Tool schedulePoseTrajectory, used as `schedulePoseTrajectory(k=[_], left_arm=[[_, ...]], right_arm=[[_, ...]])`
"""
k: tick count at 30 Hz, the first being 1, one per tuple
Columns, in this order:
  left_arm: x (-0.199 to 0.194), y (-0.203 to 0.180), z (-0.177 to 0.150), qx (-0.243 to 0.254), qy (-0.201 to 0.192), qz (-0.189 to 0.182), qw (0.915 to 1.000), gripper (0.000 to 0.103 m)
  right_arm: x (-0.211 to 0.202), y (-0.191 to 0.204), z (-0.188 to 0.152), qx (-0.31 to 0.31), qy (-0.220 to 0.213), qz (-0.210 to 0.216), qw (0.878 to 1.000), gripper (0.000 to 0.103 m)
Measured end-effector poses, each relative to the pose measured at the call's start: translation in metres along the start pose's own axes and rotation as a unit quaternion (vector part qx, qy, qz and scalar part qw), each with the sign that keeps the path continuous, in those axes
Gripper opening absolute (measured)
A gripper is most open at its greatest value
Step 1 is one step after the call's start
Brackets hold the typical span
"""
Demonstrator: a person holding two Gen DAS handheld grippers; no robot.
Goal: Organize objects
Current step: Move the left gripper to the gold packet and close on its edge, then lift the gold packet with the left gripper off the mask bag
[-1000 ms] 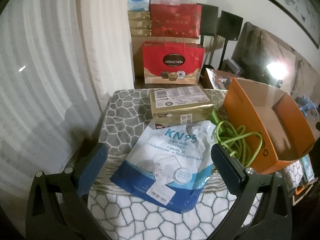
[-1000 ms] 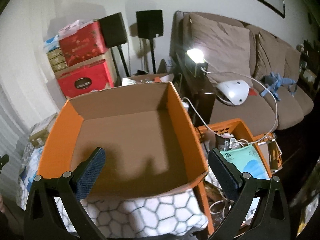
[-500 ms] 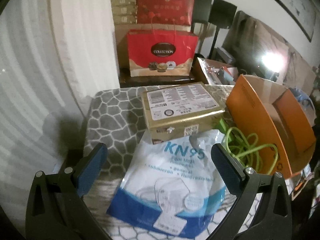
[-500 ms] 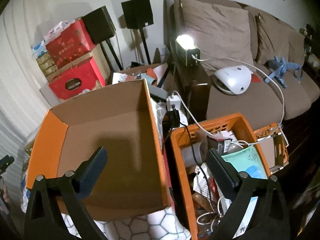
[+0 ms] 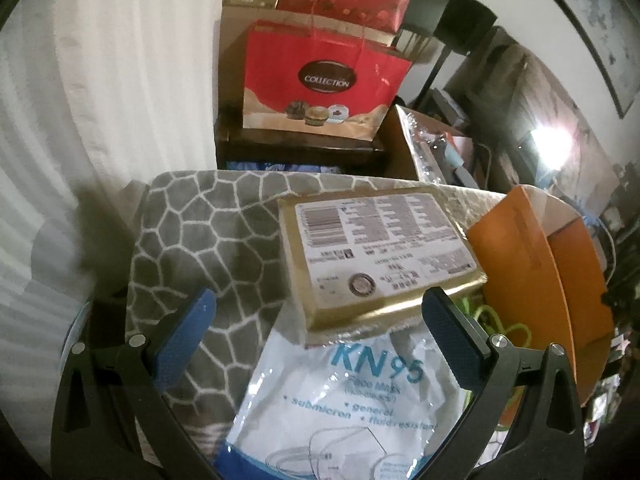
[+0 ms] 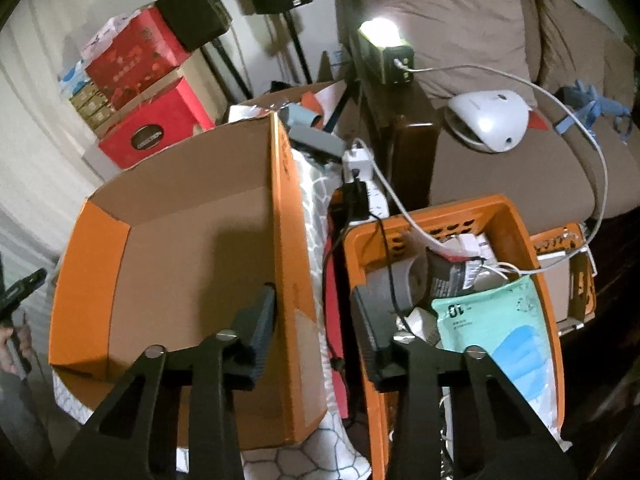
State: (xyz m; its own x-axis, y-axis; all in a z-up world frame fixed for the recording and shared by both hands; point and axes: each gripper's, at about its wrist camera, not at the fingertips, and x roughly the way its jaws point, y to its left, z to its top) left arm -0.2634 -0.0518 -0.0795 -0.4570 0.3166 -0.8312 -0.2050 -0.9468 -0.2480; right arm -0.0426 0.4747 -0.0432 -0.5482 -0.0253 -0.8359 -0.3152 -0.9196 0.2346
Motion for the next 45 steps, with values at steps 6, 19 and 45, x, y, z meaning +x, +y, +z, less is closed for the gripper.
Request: schedulePoseTrajectory(k=[6,19,45], left_arm=[[0.016,0.009,0.008,-0.006,0.026,-0.013,0.9996,0.103],[0.04,0.004,0.02,0.007,0.053,-0.004,0.9986,0.094],[0.032,0.02,0.032,-0.042,0.041,-0.048,0.9971,0.011]], right_arm=[[0.012,0.003,0.004,-0.012,0.044,0.028,0.999,0.028],[0.015,0.009,0.003,-0.042,0.059,0.012,0.997,0.011],[0.016,0.012,0.002,-0.053,0.058,0.01,0.997,0.011]])
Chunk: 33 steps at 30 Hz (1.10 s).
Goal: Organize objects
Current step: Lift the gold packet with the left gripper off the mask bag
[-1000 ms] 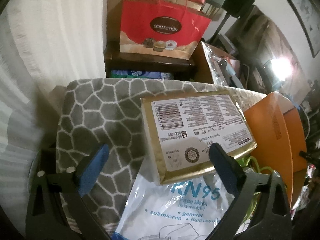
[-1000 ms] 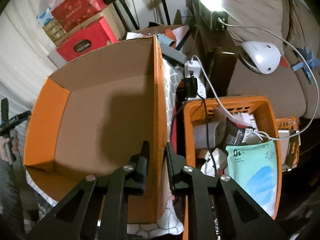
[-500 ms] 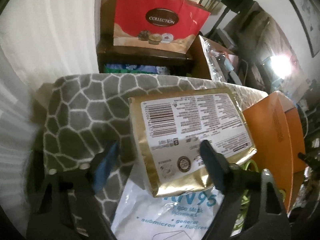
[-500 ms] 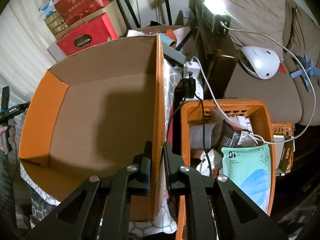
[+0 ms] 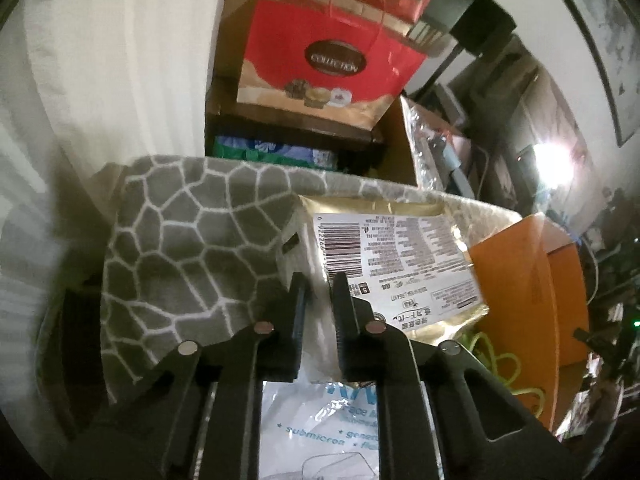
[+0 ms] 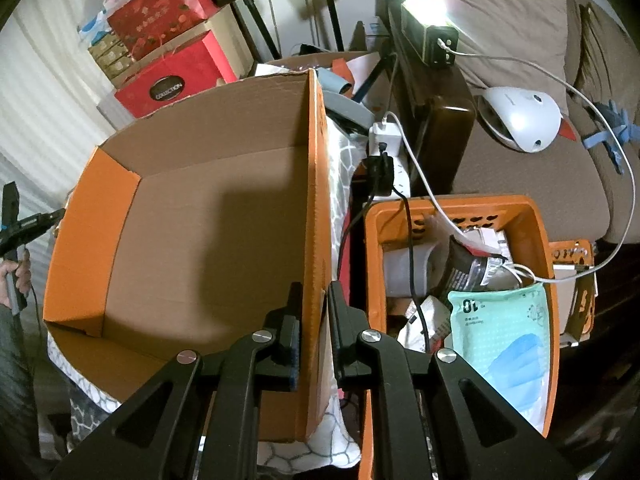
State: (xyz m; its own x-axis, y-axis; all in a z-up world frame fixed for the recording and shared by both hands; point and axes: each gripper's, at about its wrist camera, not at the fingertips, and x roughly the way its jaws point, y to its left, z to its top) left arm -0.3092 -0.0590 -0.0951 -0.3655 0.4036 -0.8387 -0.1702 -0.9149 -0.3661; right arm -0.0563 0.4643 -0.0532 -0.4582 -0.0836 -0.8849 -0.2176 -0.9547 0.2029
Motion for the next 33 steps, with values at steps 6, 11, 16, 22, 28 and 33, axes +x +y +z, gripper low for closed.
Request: schedulePoseTrajectory(k=[6,11,16,22,28,33], left_arm=[[-0.04,-0.023,0.006,0.014,-0.042,-0.017,0.9989,0.005],[-0.07,-0.052,0.011,0.041,-0.067,-0.033,0.9964,0.001],[-0.088,-0.076,0.013,0.063,-0.083,-0.042,0.9937,0.0],[-0.102,-0.096,0.02,0.078,-0.091,-0.041,0.9919,0.0],[-0.065,-0.05,0.031,0.008,-0.052,0.014,0.9985,0.038],[-0.029,-0.003,0.019,-0.026,-0.02,0.074,0.9967,0.062]], right_arm=[[0.0,-0.001,0.0,0.002,0.0,0.001,1.0,0.011],[-0.001,-0.003,-0.001,0.008,-0.001,0.004,1.0,0.011],[-0.001,-0.003,-0.003,0.013,-0.003,0.008,1.0,0.011],[-0.003,-0.002,-0.003,0.013,-0.003,0.005,1.0,0.011],[-0.004,-0.001,-0.004,0.011,-0.005,0.002,1.0,0.012],[-0.004,-0.001,-0.005,0.011,-0.003,0.001,1.0,0.012]])
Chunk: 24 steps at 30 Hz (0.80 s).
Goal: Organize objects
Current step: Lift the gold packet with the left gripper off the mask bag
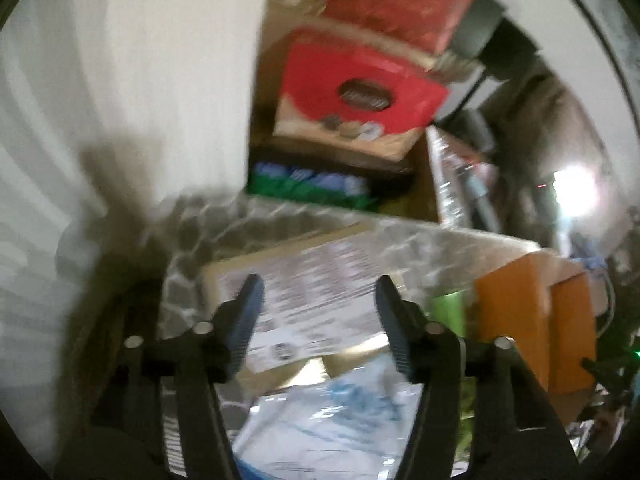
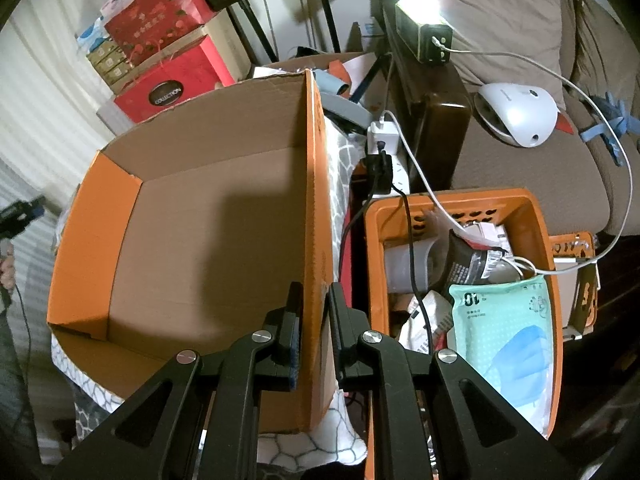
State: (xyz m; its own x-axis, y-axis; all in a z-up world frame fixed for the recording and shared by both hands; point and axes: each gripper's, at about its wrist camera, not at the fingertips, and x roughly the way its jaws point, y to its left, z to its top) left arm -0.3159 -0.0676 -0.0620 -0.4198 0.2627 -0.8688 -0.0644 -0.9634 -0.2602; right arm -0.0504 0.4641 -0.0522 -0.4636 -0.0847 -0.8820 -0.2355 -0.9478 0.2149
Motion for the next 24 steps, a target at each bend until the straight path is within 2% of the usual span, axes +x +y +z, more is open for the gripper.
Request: schedulePoseTrajectory(k=[5,10,12,14,15,16,19,22,24], left_arm=[[0.026,0.036,-0.02,-0.032,0.025,0.005,0.9992,0.077],[0.047,0.058,-0.038,-0.07,0.055,-0.04,0.9952,0.087],[0.051,0.062,-0.044,-0.083,0.061,-0.063,0.9927,0.088],[0.051,0.063,-0.048,-0.084,0.052,-0.069,0.9927,0.087],[0.049,0.062,-0.05,-0.079,0.049,-0.069,0.9932,0.084],[0.049,0.061,-0.052,-0.074,0.046,-0.07,0.9937,0.07],[0.046,0.06,-0.052,-0.077,0.045,-0.085,0.9924,0.044],[0.039,0.061,-0.05,-0.086,0.04,-0.094,0.9911,0.03],[0.035,0.061,-0.047,-0.093,0.037,-0.1,0.99,0.027]], right_arm=[[0.003,0.0,-0.001,0.001,0.003,0.001,1.0,0.013],[0.005,0.0,-0.002,0.003,0.004,0.001,1.0,0.013],[0.006,0.001,-0.003,0.002,0.005,0.0,1.0,0.013],[0.007,0.001,-0.003,0.002,0.006,0.0,1.0,0.013],[0.007,0.001,-0.003,0.002,0.006,0.0,1.0,0.013],[0.007,0.001,-0.003,0.002,0.006,0.0,1.0,0.013],[0.007,0.001,-0.003,0.004,0.006,0.001,1.0,0.013],[0.008,0.0,-0.004,0.006,0.005,0.002,1.0,0.014],[0.008,0.001,-0.004,0.006,0.006,0.002,1.0,0.014]])
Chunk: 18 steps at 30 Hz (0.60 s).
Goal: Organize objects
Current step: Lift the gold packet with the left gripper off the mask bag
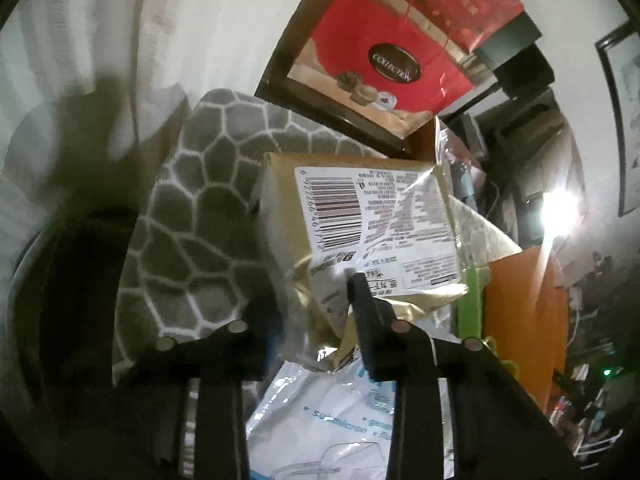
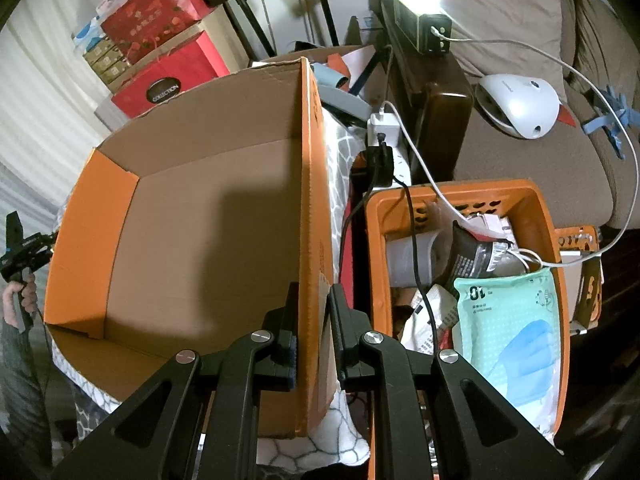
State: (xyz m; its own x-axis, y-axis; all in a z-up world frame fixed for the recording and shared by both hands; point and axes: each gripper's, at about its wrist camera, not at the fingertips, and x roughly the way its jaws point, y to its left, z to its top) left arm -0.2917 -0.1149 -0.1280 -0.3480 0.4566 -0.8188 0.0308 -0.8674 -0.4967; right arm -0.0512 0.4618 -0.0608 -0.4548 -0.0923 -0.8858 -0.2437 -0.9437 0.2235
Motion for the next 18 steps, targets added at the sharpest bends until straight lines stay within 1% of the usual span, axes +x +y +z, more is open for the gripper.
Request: schedulePoseTrajectory(k=[4,13,18], left_arm=[[-0.015,-0.01,0.004,-0.001,-0.018,-0.017,0.9997,0.023],[-0.051,-0.048,0.012,0.012,-0.045,-0.063,0.9969,0.023],[-0.063,-0.087,0.01,0.045,-0.051,-0.086,0.994,0.023]], right_arm=[[0.0,0.0,0.0,-0.001,0.001,-0.002,1.0,0.014],[-0.001,-0.003,0.002,0.004,-0.002,0.006,1.0,0.014],[-0.002,-0.004,0.002,0.004,-0.002,0.005,1.0,0.014]])
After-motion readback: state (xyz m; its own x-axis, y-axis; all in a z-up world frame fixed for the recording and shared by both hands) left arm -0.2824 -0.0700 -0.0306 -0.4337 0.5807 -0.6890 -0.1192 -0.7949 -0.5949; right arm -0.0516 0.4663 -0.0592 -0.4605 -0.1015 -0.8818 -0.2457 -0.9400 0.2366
